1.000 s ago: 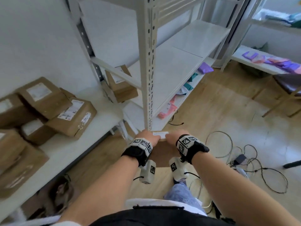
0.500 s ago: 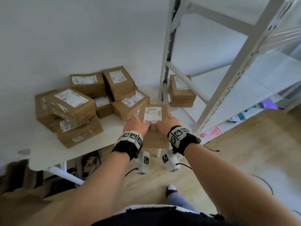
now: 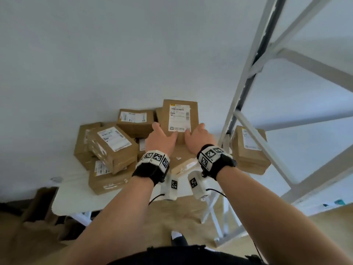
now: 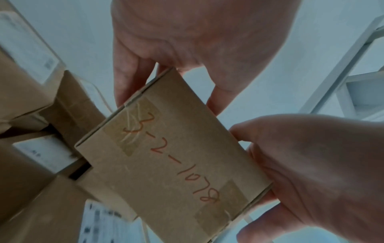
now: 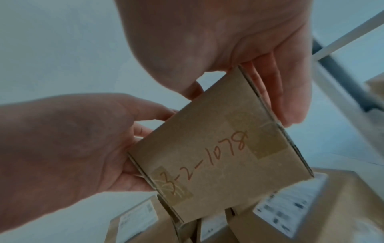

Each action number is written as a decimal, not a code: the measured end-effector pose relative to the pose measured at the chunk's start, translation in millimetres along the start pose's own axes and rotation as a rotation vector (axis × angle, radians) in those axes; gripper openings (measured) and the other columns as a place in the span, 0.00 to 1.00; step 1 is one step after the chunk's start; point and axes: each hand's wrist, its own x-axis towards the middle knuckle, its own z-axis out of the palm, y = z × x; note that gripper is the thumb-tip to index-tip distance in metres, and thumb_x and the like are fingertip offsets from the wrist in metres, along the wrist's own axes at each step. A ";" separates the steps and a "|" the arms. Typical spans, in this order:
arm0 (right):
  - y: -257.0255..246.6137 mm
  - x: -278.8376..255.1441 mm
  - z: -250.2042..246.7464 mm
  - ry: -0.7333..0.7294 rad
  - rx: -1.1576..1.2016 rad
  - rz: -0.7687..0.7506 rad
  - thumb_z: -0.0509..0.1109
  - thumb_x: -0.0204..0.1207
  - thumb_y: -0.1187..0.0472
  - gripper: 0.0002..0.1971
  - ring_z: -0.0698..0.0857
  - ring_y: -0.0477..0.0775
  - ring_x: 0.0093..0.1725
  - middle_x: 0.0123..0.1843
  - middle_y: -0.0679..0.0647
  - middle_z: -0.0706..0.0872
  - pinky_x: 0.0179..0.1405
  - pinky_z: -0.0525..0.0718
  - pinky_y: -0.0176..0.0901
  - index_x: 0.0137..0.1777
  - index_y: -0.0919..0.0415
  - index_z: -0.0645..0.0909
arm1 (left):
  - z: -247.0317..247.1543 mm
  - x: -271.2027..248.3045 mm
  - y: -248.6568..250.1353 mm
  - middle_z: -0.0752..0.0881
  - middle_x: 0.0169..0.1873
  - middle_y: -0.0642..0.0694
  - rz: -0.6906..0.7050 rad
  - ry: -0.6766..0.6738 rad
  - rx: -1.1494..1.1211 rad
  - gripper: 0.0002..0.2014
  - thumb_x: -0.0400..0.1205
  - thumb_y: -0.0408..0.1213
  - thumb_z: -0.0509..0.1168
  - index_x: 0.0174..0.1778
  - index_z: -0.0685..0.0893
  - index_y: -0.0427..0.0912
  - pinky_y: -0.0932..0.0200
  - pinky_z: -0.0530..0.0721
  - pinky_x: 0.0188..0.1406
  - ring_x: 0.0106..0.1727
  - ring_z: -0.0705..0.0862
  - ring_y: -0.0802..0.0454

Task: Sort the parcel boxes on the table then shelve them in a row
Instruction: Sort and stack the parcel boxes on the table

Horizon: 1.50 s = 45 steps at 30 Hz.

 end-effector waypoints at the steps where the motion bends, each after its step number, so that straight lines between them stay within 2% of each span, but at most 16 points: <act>1: -7.9 13.9 -2.2 0.008 -0.009 -0.027 0.53 0.87 0.45 0.22 0.85 0.65 0.56 0.59 0.62 0.84 0.45 0.75 0.49 0.66 0.65 0.66 | -3.0 13.7 4.4 0.87 0.57 0.44 -0.008 0.026 -0.004 0.31 0.80 0.57 0.66 0.73 0.65 0.44 0.51 0.84 0.56 0.55 0.87 0.41; 4: -31.3 55.6 -13.9 0.045 -0.015 -0.105 0.53 0.86 0.43 0.23 0.83 0.63 0.49 0.54 0.60 0.84 0.42 0.74 0.49 0.66 0.64 0.66 | -9.1 54.4 18.7 0.86 0.58 0.44 -0.029 0.094 -0.018 0.29 0.80 0.57 0.66 0.69 0.66 0.45 0.45 0.86 0.57 0.55 0.87 0.40; 7: -50.8 92.2 -16.9 0.028 -0.007 -0.168 0.54 0.86 0.41 0.23 0.81 0.60 0.44 0.50 0.57 0.83 0.41 0.78 0.50 0.64 0.62 0.67 | -13.0 86.8 26.6 0.84 0.57 0.44 -0.059 0.137 0.000 0.28 0.81 0.56 0.65 0.69 0.66 0.44 0.46 0.87 0.53 0.52 0.86 0.42; 9: -62.7 112.1 -11.8 -0.018 -0.004 -0.231 0.54 0.85 0.39 0.24 0.82 0.60 0.45 0.51 0.57 0.84 0.44 0.82 0.51 0.64 0.61 0.68 | -14.7 103.8 24.6 0.82 0.61 0.43 -0.109 0.169 0.030 0.29 0.82 0.57 0.63 0.72 0.65 0.42 0.49 0.85 0.49 0.53 0.85 0.41; 11: -72.4 127.8 0.6 -0.084 -0.022 -0.305 0.53 0.85 0.39 0.26 0.84 0.60 0.49 0.57 0.59 0.84 0.47 0.83 0.51 0.67 0.61 0.70 | -15.1 116.1 16.5 0.77 0.68 0.40 -0.165 0.195 0.056 0.33 0.83 0.57 0.61 0.78 0.61 0.41 0.49 0.81 0.49 0.58 0.83 0.38; 13: -80.2 136.5 16.1 -0.180 -0.025 -0.369 0.52 0.86 0.39 0.28 0.85 0.60 0.53 0.62 0.60 0.84 0.49 0.84 0.51 0.74 0.61 0.68 | -12.8 125.7 3.3 0.70 0.75 0.38 -0.200 0.188 0.083 0.37 0.84 0.57 0.60 0.82 0.57 0.40 0.46 0.81 0.55 0.65 0.80 0.36; 15: -85.4 140.1 32.3 -0.262 -0.001 -0.405 0.51 0.87 0.40 0.31 0.86 0.61 0.58 0.66 0.61 0.84 0.54 0.85 0.51 0.82 0.61 0.60 | -9.0 133.1 -12.3 0.63 0.80 0.37 -0.218 0.150 0.101 0.38 0.84 0.59 0.60 0.83 0.56 0.40 0.42 0.78 0.65 0.71 0.74 0.34; 17: -90.2 142.0 44.2 -0.273 0.025 -0.423 0.51 0.87 0.40 0.34 0.85 0.62 0.61 0.68 0.62 0.83 0.57 0.85 0.53 0.85 0.60 0.54 | -7.1 137.9 -25.1 0.57 0.84 0.38 -0.230 0.130 0.134 0.38 0.83 0.62 0.58 0.84 0.57 0.44 0.39 0.72 0.72 0.78 0.67 0.33; 20: -97.0 147.2 51.3 -0.271 0.027 -0.454 0.50 0.85 0.36 0.35 0.86 0.62 0.58 0.66 0.62 0.83 0.56 0.86 0.59 0.83 0.59 0.57 | -8.0 141.4 -33.1 0.59 0.83 0.37 -0.236 0.171 0.213 0.36 0.83 0.64 0.55 0.83 0.60 0.47 0.38 0.63 0.78 0.80 0.61 0.34; 24: -96.6 146.1 49.0 -0.262 0.016 -0.439 0.50 0.86 0.39 0.32 0.82 0.64 0.65 0.72 0.62 0.79 0.59 0.81 0.55 0.82 0.59 0.61 | -8.6 135.4 -32.3 0.60 0.83 0.37 -0.217 0.220 0.252 0.35 0.82 0.63 0.57 0.80 0.65 0.46 0.34 0.53 0.82 0.83 0.55 0.33; 27: -88.5 134.4 46.1 -0.168 0.027 -0.428 0.56 0.86 0.44 0.27 0.82 0.63 0.64 0.70 0.61 0.79 0.57 0.82 0.55 0.78 0.59 0.65 | -10.2 121.5 -30.1 0.58 0.84 0.38 -0.157 0.249 0.263 0.35 0.82 0.61 0.59 0.80 0.64 0.45 0.34 0.50 0.83 0.85 0.52 0.34; 30: -75.6 112.8 42.7 -0.117 0.017 -0.419 0.61 0.84 0.49 0.25 0.80 0.63 0.65 0.70 0.61 0.78 0.58 0.80 0.55 0.76 0.59 0.66 | -14.3 98.8 -29.9 0.60 0.84 0.40 -0.101 0.245 0.222 0.34 0.81 0.58 0.61 0.80 0.65 0.45 0.36 0.51 0.84 0.85 0.52 0.37; 36: -37.0 42.7 33.0 -0.066 0.067 -0.335 0.62 0.82 0.52 0.26 0.79 0.63 0.67 0.71 0.60 0.77 0.65 0.81 0.59 0.78 0.59 0.66 | -11.3 32.1 -28.4 0.75 0.75 0.44 0.066 0.208 0.080 0.28 0.82 0.53 0.64 0.76 0.73 0.44 0.44 0.63 0.81 0.79 0.67 0.43; 40: 6.9 -19.6 29.1 0.011 0.078 -0.267 0.63 0.82 0.54 0.22 0.80 0.60 0.67 0.68 0.57 0.81 0.64 0.80 0.53 0.74 0.59 0.70 | 2.5 -26.8 -25.9 0.78 0.71 0.46 0.133 0.091 0.011 0.26 0.82 0.51 0.66 0.74 0.75 0.45 0.46 0.71 0.76 0.74 0.73 0.45; 42: 29.5 -51.2 25.3 0.025 0.086 -0.224 0.64 0.82 0.55 0.22 0.79 0.59 0.69 0.71 0.56 0.79 0.66 0.77 0.51 0.74 0.59 0.70 | 11.0 -56.7 -24.2 0.79 0.70 0.46 0.159 0.022 -0.012 0.26 0.82 0.52 0.66 0.74 0.75 0.45 0.48 0.73 0.73 0.73 0.74 0.45; 45: 59.4 -92.7 16.6 0.084 0.072 -0.172 0.64 0.83 0.54 0.22 0.80 0.59 0.68 0.72 0.55 0.79 0.63 0.79 0.51 0.76 0.56 0.71 | 22.5 -98.0 -16.8 0.80 0.69 0.46 0.209 -0.060 -0.054 0.25 0.82 0.51 0.67 0.73 0.76 0.45 0.48 0.76 0.70 0.72 0.76 0.45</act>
